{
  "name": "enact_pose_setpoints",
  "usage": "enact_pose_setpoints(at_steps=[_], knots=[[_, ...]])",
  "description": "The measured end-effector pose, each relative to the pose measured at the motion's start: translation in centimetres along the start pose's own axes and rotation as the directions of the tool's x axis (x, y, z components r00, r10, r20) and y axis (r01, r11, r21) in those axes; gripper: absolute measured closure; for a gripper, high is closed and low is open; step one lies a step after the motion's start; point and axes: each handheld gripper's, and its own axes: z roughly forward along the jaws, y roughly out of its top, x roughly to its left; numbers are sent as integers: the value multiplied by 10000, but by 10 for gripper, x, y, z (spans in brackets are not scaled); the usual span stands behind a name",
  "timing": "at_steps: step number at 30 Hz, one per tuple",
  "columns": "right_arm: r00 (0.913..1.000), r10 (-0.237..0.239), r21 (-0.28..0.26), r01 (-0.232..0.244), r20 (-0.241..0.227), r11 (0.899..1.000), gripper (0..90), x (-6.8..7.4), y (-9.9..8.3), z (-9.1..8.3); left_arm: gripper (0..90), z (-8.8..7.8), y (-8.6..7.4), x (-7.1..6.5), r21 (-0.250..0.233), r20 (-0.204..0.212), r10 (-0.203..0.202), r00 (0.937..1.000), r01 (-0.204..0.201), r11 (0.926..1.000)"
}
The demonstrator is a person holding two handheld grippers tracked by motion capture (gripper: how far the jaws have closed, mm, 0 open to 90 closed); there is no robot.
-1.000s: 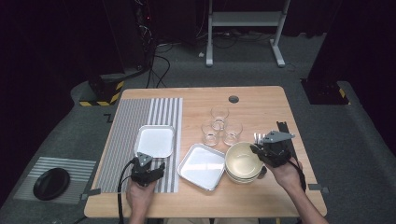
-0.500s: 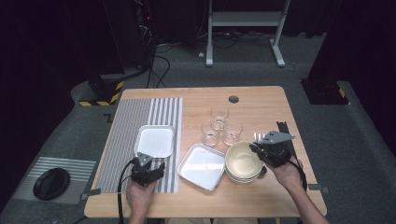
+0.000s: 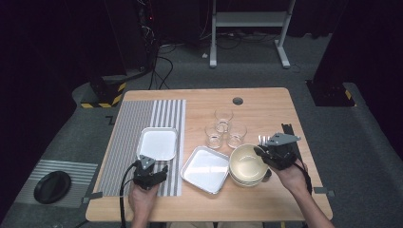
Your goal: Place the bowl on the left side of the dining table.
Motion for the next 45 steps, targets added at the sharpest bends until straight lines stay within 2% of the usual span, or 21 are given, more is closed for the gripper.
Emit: enact_pose_setpoints(at_steps=[6,11,13,20,23,24,28,35,36,38,39,45], knots=[[10000,45,187,-47,85,9998,797,1,0,4,326,0,0,0,5,-9,-4,10000,4,10000],[9999,73,548,-79,125,9985,801,1,1,7,326,0,0,0,11,-15,-7,10000,7,10000],[9996,266,680,-274,132,9973,801,3,2,7,326,0,0,0,-6,8,-8,10000,8,10000],[9996,172,934,-194,240,9954,793,2,5,8,326,0,0,0,-10,15,-14,10000,14,10000],[9992,315,1141,-339,228,9929,790,3,6,9,326,0,0,0,-23,50,-25,10000,25,10000],[9995,184,1159,-214,267,9930,789,3,7,9,326,0,0,0,-8,33,-23,10000,23,10000],[9994,148,1276,-187,313,9916,790,3,8,10,326,0,0,0,-11,34,-31,10000,31,10000],[9998,171,1517,-183,92,9883,748,2,10,10,326,0,0,0,-40,73,-67,10000,68,10000],[9996,272,1514,-281,79,9881,749,3,10,11,327,0,0,0,-46,78,-66,9999,66,10000],[9999,37,1548,-61,158,9879,777,2,10,11,327,0,0,1,-41,37,-29,10000,29,10000],[9997,64,1652,-101,232,9862,793,3,9,12,326,0,0,1,-45,38,53,10000,-52,10000],[9994,53,1750,-114,355,9845,806,5,10,11,327,0,0,1,-56,30,8,10000,-8,10000]])
